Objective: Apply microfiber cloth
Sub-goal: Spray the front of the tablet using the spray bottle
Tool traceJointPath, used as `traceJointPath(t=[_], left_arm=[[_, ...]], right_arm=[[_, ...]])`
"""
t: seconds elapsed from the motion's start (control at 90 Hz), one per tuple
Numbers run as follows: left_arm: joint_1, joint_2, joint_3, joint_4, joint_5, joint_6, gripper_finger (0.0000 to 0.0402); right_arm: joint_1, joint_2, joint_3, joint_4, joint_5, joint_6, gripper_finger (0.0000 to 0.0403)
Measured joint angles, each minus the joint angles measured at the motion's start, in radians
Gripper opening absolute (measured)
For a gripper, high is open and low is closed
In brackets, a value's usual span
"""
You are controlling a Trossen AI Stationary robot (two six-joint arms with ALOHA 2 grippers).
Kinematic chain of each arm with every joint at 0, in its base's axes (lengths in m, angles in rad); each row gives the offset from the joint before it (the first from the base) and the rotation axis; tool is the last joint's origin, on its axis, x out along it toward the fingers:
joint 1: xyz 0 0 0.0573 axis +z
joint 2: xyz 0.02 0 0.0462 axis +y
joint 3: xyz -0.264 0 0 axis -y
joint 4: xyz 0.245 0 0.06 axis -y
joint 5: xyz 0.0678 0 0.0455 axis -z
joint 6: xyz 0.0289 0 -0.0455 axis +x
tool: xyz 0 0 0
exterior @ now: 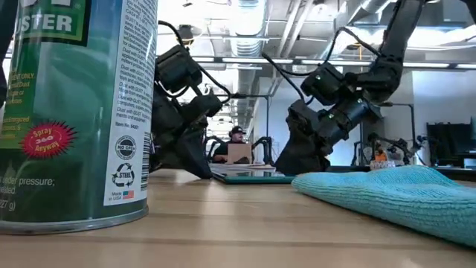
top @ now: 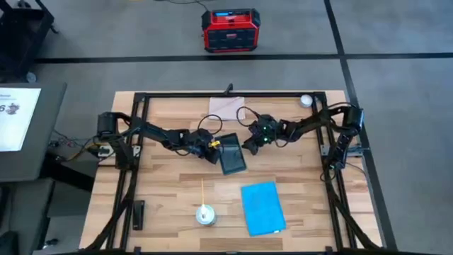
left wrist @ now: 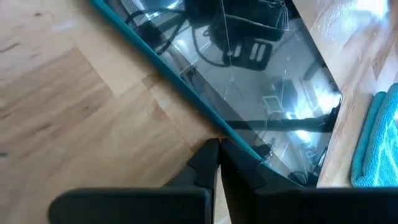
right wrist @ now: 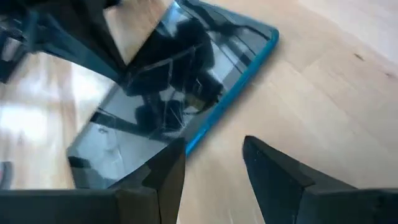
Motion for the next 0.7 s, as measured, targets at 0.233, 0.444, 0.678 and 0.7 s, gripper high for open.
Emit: traceJointPath(t=[0.233, 0.444, 0.678, 0.7], left_arm=[[0.000, 0.000, 0.000, 0.002, -0.001, 0.002, 0.0000], [0.000, 0.003, 0.001, 0.005, -0.003, 0.011, 0.0000], [0.000, 0.003, 0.001, 0.005, -0.003, 0.015, 0.0000], [0.000, 0.003, 0.001, 0.005, -0.003, 0.015, 0.0000]], right_arm=[[0.041, 0.000, 0.012, 0.004, -0.017, 0.061, 0.0154], [0.071, 0.000, 0.012, 0.048, -0.115, 0.129, 0.0154], [0.096, 0.005, 0.033, 0.026, -0.129, 0.157, 0.0154], [0.096, 0.005, 0.035, 0.013, -0.125, 0.152, 0.0154]])
